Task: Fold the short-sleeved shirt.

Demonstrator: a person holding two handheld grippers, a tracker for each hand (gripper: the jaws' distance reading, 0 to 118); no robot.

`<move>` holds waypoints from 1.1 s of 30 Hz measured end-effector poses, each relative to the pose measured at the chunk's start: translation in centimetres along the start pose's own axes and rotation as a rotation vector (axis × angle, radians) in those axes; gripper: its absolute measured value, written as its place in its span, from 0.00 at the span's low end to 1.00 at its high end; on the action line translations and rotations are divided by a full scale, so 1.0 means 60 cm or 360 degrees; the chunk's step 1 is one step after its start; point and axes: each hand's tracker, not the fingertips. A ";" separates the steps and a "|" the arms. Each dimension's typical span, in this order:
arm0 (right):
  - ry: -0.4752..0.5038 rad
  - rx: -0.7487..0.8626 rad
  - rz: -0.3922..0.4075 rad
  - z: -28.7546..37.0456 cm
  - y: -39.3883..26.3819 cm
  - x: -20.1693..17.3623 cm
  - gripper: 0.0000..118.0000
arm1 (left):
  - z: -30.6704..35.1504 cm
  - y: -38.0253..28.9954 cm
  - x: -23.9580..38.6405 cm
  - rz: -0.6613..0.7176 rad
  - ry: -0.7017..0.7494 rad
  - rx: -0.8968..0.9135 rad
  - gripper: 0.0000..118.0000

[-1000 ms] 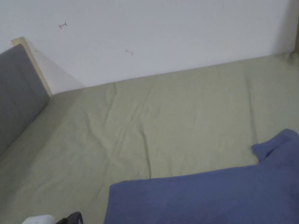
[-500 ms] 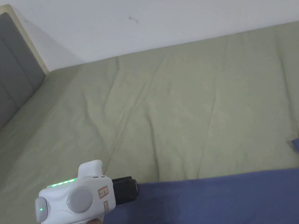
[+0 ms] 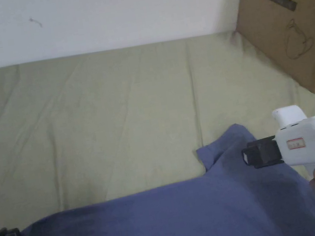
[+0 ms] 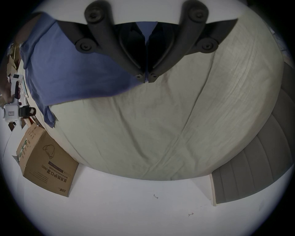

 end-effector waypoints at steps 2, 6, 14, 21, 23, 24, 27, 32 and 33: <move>0.0095 -0.0197 0.0032 -0.029 -0.005 0.011 0.67 | -0.007 0.002 -0.018 0.0034 -0.0006 -0.0019 0.01; 0.0161 -0.0021 -0.0089 0.006 -0.035 0.012 0.01 | 0.010 -0.003 -0.028 0.0117 -0.0027 -0.0048 0.01; 0.0086 0.0393 0.0029 0.267 -0.101 -0.035 0.01 | 0.209 -0.013 -0.037 0.0102 -0.0122 0.0200 0.01; 0.0107 0.0404 0.0180 0.439 -0.266 -0.045 0.01 | 0.347 -0.131 -0.062 0.0049 -0.0244 0.0184 0.01; 0.0110 0.0331 0.0223 0.435 -0.317 -0.048 0.01 | 0.347 -0.173 -0.072 0.0041 -0.0233 0.0099 0.01; 0.0097 0.0272 0.0220 0.427 -0.341 -0.050 0.01 | 0.343 -0.195 -0.073 0.0064 -0.0252 0.0022 0.01; 0.0093 0.0116 0.0196 0.391 -0.413 -0.056 0.01 | 0.318 -0.256 -0.088 0.0028 -0.0204 -0.0061 0.01; -0.0018 -0.0021 0.0168 0.339 -0.483 -0.053 0.01 | 0.288 -0.332 -0.084 0.0036 -0.0160 -0.0175 0.06; -0.0044 -0.0009 0.0153 0.333 -0.491 -0.057 0.02 | 0.281 -0.342 -0.085 0.0072 -0.0149 -0.0180 0.14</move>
